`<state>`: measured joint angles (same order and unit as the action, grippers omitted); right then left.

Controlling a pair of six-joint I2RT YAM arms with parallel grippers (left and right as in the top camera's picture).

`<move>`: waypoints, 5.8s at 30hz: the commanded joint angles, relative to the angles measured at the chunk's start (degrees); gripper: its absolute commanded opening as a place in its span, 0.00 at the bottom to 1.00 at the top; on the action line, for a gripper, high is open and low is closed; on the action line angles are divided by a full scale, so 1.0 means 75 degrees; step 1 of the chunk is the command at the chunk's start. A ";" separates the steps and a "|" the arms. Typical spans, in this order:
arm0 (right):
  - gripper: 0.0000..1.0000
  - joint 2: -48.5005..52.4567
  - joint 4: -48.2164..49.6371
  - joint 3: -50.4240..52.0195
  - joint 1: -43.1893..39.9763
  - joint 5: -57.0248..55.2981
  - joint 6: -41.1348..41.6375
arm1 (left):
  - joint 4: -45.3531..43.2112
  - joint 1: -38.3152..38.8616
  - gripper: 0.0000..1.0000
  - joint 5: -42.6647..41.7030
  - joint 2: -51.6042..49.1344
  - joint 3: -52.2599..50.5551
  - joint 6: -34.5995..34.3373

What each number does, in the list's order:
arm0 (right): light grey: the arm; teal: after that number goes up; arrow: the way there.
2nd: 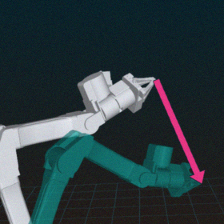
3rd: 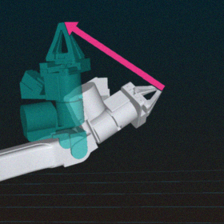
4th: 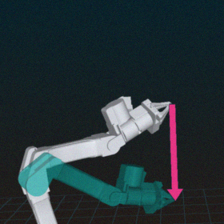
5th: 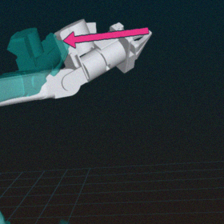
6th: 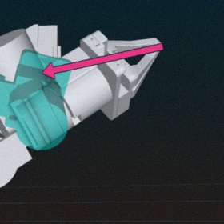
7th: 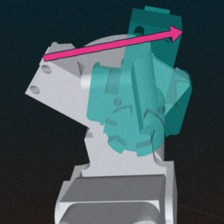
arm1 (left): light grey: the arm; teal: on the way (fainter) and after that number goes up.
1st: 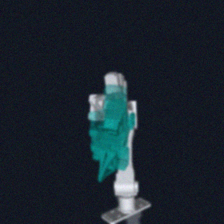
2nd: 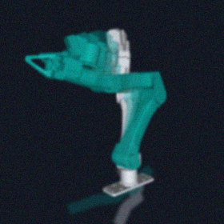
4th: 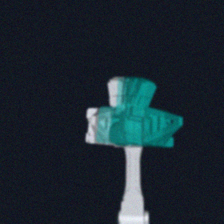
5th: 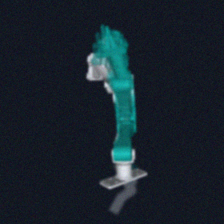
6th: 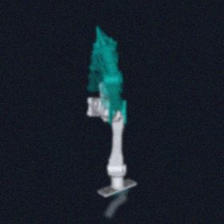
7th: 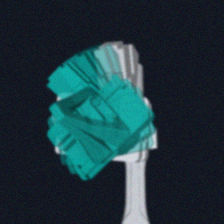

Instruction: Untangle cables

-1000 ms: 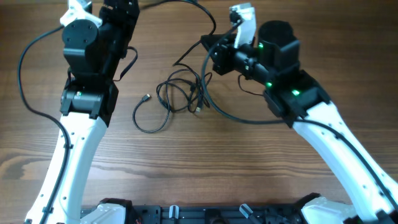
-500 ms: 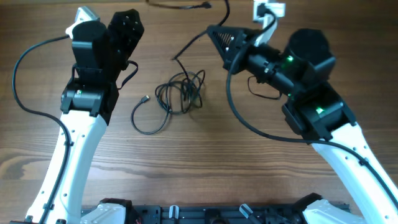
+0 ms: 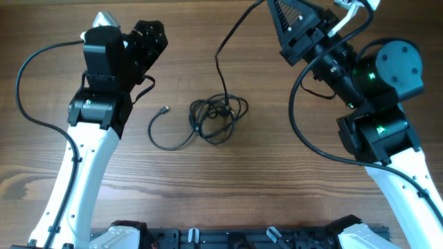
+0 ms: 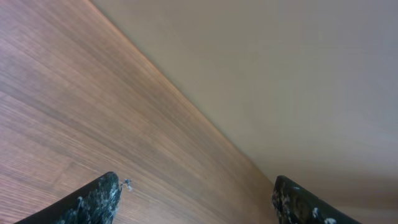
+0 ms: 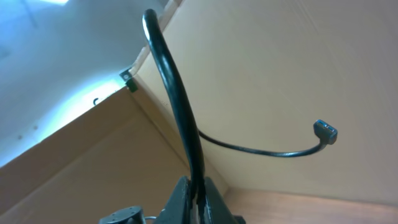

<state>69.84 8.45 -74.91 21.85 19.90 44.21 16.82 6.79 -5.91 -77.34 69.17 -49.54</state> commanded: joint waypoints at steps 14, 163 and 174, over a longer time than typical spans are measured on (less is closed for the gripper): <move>0.04 0.0131 -0.0268 -0.0160 -0.0245 -0.2136 0.2745 | -0.1495 -0.0012 0.82 -0.3063 -0.0047 -0.0020 0.1177; 0.11 0.2046 -0.0953 -0.0160 0.0653 0.1128 -0.0067 | -0.1224 0.1268 0.04 -0.3284 0.0055 -0.0020 0.6548; 0.45 0.2046 -0.0729 -0.0160 0.0577 0.0003 0.0393 | -0.1722 0.1268 0.04 -0.4610 0.0058 -0.0020 0.6146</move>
<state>85.19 1.83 -75.31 26.41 23.24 45.58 4.45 16.45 -35.18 -77.67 68.99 -2.46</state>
